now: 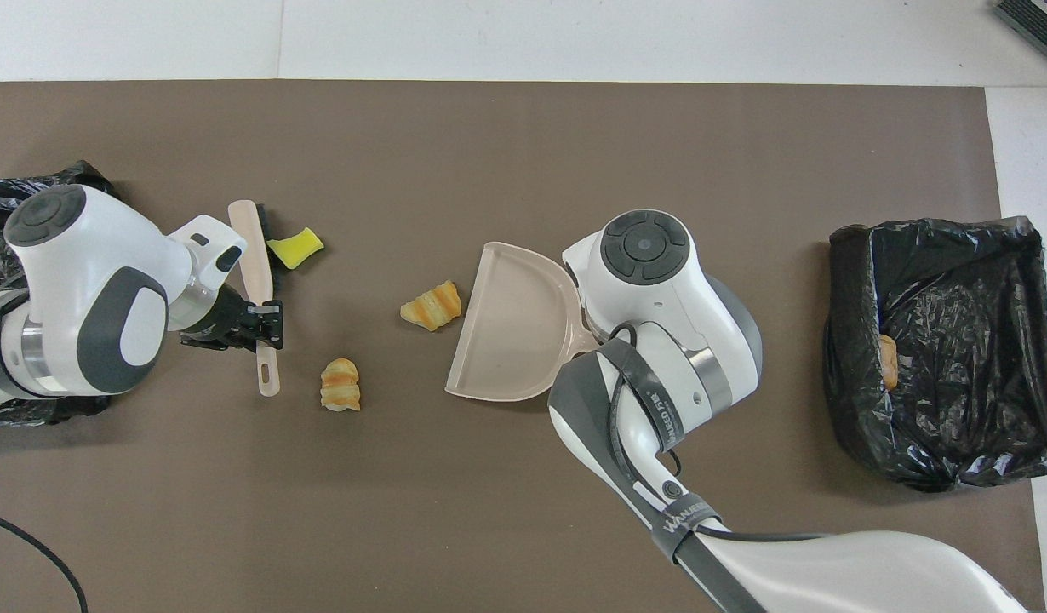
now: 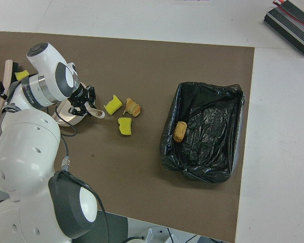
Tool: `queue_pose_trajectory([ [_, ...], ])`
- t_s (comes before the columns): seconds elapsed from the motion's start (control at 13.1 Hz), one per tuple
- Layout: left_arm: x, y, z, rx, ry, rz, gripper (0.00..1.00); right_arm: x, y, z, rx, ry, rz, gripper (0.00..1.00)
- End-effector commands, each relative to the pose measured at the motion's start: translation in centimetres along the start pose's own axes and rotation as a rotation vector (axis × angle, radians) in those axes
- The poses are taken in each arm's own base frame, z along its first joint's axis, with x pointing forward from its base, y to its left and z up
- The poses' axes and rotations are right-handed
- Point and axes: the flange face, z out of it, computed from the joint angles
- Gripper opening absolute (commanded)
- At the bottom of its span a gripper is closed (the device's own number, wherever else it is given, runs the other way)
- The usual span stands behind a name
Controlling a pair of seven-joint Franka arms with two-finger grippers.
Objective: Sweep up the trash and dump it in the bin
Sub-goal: 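Brush the pieces into the dustpan held by the right gripper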
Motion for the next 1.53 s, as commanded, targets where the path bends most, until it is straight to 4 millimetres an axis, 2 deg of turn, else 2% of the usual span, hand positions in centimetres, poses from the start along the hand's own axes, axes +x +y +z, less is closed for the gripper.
queue_pose_trajectory([
  [0.0, -2.6, 5.6, 1.1, 0.034, -0.022, 0.091, 0.00, -0.1, 0.2, -0.1, -0.017, 0.006, -0.017, 0.00],
  [0.31, -6.6, 13.0, 2.4, 0.003, -0.062, 0.150, 0.00, -0.1, 0.2, -0.1, -0.017, 0.006, -0.017, 0.00],
  [0.54, -11.0, 18.7, 3.5, -0.033, -0.105, 0.152, 0.00, -0.1, 0.2, -0.1, -0.017, 0.006, -0.017, 0.00],
  [0.69, -13.3, 22.0, 3.6, -0.077, -0.135, 0.127, 0.00, -0.1, 0.2, -0.1, -0.017, 0.006, -0.017, 0.00],
  [0.76, -13.9, 22.7, 3.3, -0.077, -0.139, 0.103, 0.00, -0.1, 0.2, -0.1, -0.017, 0.006, -0.017, 0.00],
  [0.92, -14.0, 22.4, 1.2, -0.073, -0.138, 0.007, 0.00, -0.1, 0.2, -0.1, -0.017, 0.006, -0.017, 0.00],
  [1.07, -14.7, 21.3, -0.4, -0.030, -0.149, -0.206, 0.00, -0.1, 0.2, -0.1, -0.017, 0.006, -0.017, 0.00],
  [1.15, -14.1, 19.6, -1.2, -0.012, -0.168, -0.327, 0.00, -0.1, 0.2, -0.1, -0.017, 0.006, -0.017, 0.00],
  [1.3, -13.4, 16.4, -2.3, 0.029, -0.214, -0.451, 0.00, -0.1, 0.2, -0.1, -0.017, 0.005, -0.023, 0.00],
  [1.45, -13.5, 13.0, -2.1, 0.069, -0.260, -0.562, 0.00, -0.3, 0.5, 0.0, -0.024, -0.004, -0.077, 0.00],
])
